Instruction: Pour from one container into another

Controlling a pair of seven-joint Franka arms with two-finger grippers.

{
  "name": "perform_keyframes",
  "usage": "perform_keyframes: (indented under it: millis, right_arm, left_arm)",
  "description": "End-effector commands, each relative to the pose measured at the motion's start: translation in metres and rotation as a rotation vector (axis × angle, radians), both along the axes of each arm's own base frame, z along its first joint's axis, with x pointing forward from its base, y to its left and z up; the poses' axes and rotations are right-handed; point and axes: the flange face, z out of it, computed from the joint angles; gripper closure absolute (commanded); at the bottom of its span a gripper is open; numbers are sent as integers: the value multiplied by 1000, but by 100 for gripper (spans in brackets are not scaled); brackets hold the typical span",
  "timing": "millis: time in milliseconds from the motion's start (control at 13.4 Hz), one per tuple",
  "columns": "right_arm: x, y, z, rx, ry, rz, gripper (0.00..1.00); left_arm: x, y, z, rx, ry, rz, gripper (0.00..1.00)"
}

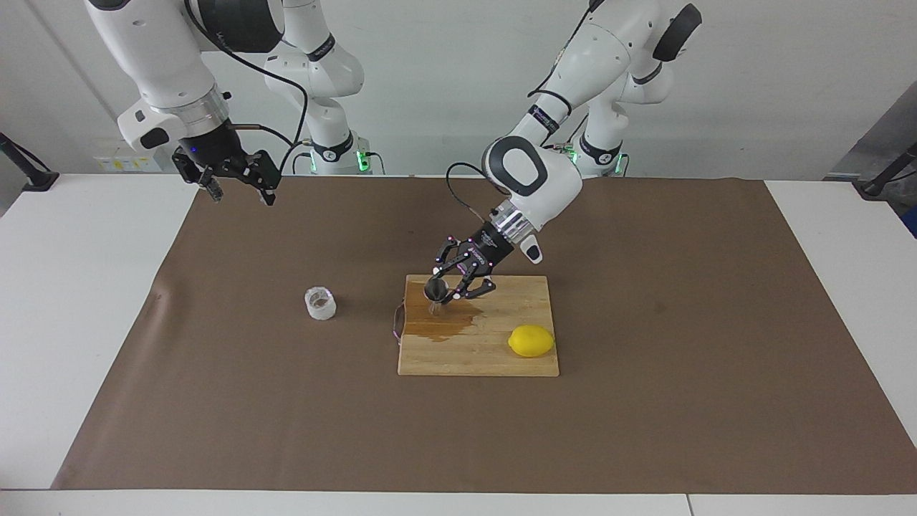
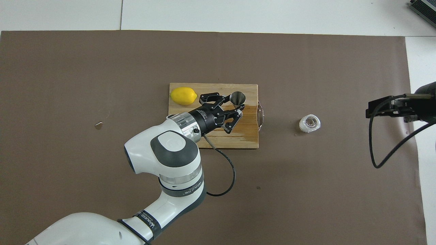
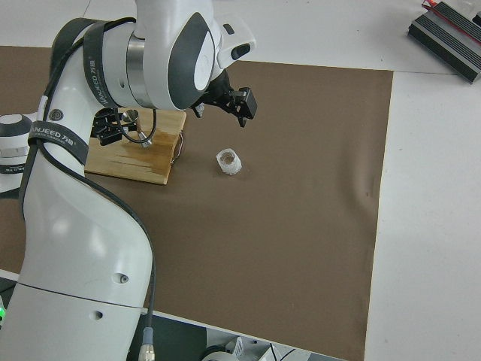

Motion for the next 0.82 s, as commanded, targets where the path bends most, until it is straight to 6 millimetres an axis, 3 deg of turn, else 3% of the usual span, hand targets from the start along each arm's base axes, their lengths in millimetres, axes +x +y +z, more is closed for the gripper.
perform_keyframes:
  millis: [0,446,595,744]
  right_arm:
    - [-1,0,1,19,5,-6,0]
    - [-2,0,2,19,4,-6,0]
    - [-1,0,1,19,5,-8,0]
    - [-1,0,1,19,5,-8,0]
  left_arm:
    - [7,-2,-9,35,-11,8,100]
    - [8,-1,-26,79,-15,-9,100]
    - [7,0,-27,84,-14,-8,88]
    - [7,0,-27,84,-13,-10,83]
